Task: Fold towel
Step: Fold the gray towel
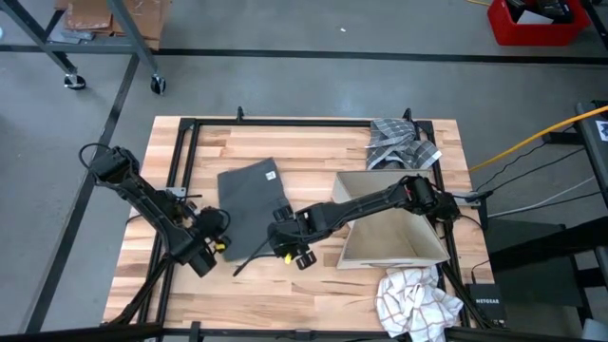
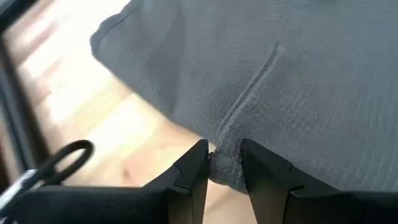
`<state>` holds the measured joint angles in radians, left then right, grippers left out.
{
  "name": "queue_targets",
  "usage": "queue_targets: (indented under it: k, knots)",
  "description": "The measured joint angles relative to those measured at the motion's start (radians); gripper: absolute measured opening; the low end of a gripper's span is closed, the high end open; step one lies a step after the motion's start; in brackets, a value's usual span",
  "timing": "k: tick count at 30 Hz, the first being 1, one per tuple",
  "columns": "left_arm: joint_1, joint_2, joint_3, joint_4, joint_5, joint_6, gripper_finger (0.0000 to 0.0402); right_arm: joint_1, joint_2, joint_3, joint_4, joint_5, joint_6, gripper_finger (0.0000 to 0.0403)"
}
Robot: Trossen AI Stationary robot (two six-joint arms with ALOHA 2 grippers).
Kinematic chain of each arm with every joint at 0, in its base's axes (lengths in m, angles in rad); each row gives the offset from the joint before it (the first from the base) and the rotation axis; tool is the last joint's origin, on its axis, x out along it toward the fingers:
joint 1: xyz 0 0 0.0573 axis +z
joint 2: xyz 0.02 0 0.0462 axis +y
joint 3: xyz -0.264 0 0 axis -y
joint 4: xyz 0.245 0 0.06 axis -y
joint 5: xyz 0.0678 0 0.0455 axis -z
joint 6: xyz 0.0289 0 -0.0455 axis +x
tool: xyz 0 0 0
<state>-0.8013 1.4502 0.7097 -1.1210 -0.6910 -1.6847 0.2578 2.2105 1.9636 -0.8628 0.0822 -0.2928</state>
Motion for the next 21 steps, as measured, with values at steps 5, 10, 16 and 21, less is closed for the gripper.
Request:
queue_targets:
  k: [5,10,16,21]
  knots:
    - [0.024,0.0,0.0,-0.063,-0.001,-0.007,0.0088,0.0,0.0,0.0,-0.002,0.0,-0.003,0.0186]
    - [0.056,0.0,0.0,-0.122,-0.001,-0.017,0.0092,0.0,0.0,0.0,-0.002,0.0,-0.003,0.0186]
    - [0.106,0.0,0.0,-0.184,-0.001,0.01,0.0147,0.0,0.0,0.0,-0.003,0.0,-0.003,0.0186]
    - [0.143,0.0,0.0,-0.19,0.0,0.108,0.0199,-0.001,0.0,0.0,-0.003,0.0,-0.004,0.0186]
